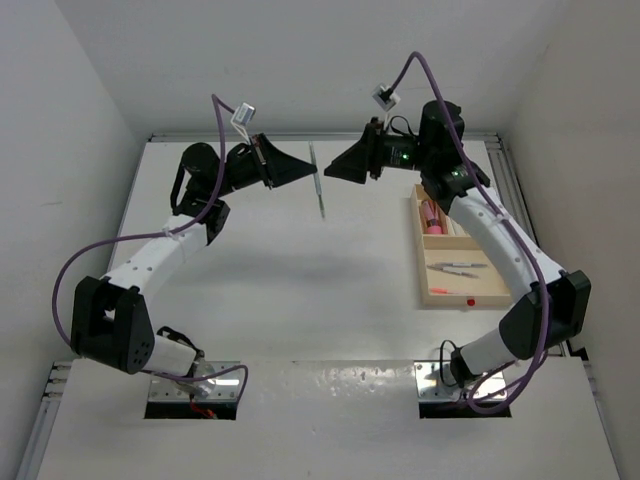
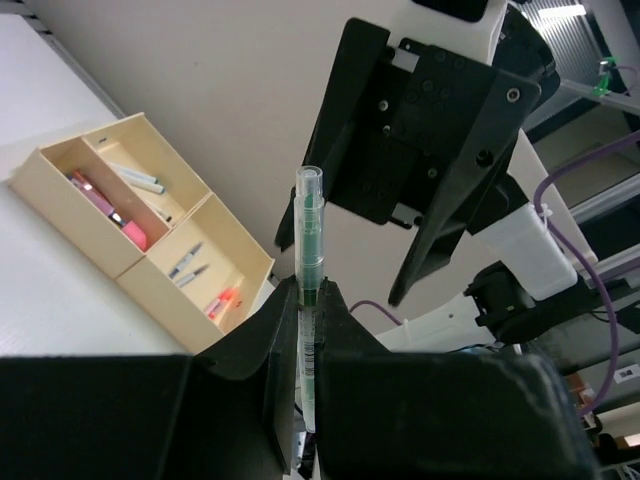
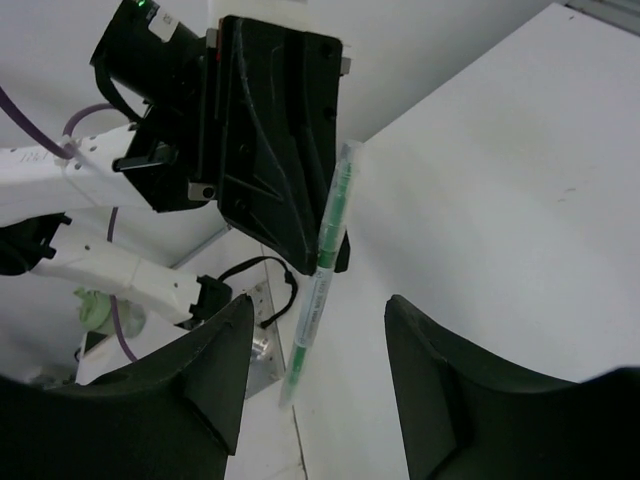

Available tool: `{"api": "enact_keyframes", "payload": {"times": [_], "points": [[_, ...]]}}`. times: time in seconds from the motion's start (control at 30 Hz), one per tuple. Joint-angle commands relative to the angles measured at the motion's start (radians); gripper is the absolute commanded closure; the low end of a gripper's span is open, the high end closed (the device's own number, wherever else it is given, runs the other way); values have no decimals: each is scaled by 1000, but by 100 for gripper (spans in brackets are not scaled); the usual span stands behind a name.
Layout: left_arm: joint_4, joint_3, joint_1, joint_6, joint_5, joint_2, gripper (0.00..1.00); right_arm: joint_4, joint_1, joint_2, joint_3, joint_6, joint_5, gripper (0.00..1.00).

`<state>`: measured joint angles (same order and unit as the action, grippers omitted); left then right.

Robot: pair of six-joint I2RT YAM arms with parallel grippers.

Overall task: Sort the stationery into containers
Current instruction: Pass the stationery from the left arm to the right

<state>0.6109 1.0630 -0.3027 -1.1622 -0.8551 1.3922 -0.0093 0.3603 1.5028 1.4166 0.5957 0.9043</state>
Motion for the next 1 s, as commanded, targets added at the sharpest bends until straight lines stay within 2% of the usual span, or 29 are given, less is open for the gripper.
{"api": "enact_keyframes", "payload": {"times": [0.0, 0.23, 0.63, 0.77, 0.8, 0.83, 0.87, 0.9, 0.93, 0.97], "points": [[102, 8, -10, -54, -19, -27, 100, 14, 37, -4, 42, -4, -1, 46], [110, 3, -24, -53, -19, -25, 100, 14, 57, -1, 33, -7, 4, 51], [128, -1, -35, -74, -13, -18, 100, -24, 92, -1, 5, -39, -1, 66], [125, 2, -36, -67, -16, -18, 100, -29, 95, 4, 11, -43, 4, 79], [109, 6, -35, -54, -18, -18, 100, -37, 94, 2, 12, -57, 2, 87], [95, 11, -32, -44, -18, -18, 95, -47, 94, -3, 15, -72, 1, 91], [78, 15, -26, -33, -24, -18, 64, -78, 89, -6, 15, -108, 1, 94], [57, 17, -21, -22, -33, -13, 45, -96, 86, -15, 15, -131, 1, 98], [29, 21, -13, 4, -45, -10, 21, -118, 78, -19, 15, -152, 1, 100], [-20, 43, -1, 31, -51, -10, 0, -173, 62, -26, 15, -218, 1, 100]]}}
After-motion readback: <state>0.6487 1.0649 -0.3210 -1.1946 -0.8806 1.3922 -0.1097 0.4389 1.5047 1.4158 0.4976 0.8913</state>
